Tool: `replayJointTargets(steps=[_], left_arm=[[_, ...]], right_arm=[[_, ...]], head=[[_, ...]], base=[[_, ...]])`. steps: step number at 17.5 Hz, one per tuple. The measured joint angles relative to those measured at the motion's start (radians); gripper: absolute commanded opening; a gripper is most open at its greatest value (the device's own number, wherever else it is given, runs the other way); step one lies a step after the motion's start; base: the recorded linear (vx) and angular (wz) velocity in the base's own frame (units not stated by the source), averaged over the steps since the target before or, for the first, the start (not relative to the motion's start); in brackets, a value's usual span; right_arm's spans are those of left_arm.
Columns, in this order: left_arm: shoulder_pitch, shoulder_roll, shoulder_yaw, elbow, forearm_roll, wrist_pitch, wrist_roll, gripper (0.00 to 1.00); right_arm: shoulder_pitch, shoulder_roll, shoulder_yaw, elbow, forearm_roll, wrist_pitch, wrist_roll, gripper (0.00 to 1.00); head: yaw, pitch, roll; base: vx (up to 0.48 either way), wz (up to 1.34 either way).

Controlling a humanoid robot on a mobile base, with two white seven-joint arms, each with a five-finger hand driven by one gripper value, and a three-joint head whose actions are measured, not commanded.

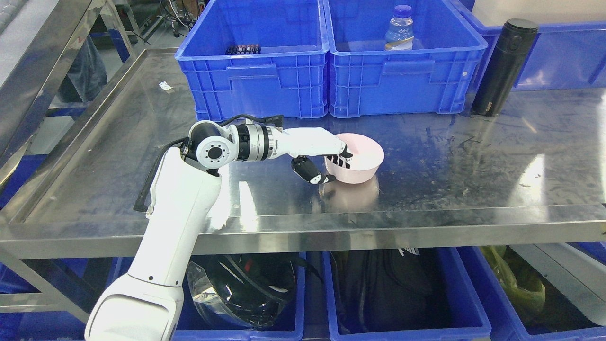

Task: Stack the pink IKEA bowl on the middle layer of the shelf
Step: 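Lift the pink bowl off the table with the left hand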

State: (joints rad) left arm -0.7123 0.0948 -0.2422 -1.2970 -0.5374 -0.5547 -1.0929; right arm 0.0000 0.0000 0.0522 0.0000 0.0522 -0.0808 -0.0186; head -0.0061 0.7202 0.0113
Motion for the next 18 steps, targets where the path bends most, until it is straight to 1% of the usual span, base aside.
replayJointTargets(steps=[8, 12, 18], left_arm=[[0.011, -0.053, 0.082, -0.059, 0.054, -0.102, 0.006, 0.01], [0.042, -0.068, 0.106, -0.1, 0.068, -0.117, 0.009, 0.01], [0.089, -0.08, 0.105, -0.142, 0.086, -0.138, 0.018, 0.01]], right_arm=[[0.0, 0.0, 0.0, 0.0, 0.0, 0.0, 0.0, 1.0], [0.0, 0.0, 0.0, 0.0, 0.0, 0.0, 0.0, 1.0], [0.0, 0.0, 0.0, 0.0, 0.0, 0.0, -0.001, 1.0]], head=[[0.0, 0.0, 0.0], [0.0, 0.0, 0.0], [0.0, 0.0, 0.0]], base=[[0.0, 0.0], [-0.008, 0.1], [-0.033, 0.47]])
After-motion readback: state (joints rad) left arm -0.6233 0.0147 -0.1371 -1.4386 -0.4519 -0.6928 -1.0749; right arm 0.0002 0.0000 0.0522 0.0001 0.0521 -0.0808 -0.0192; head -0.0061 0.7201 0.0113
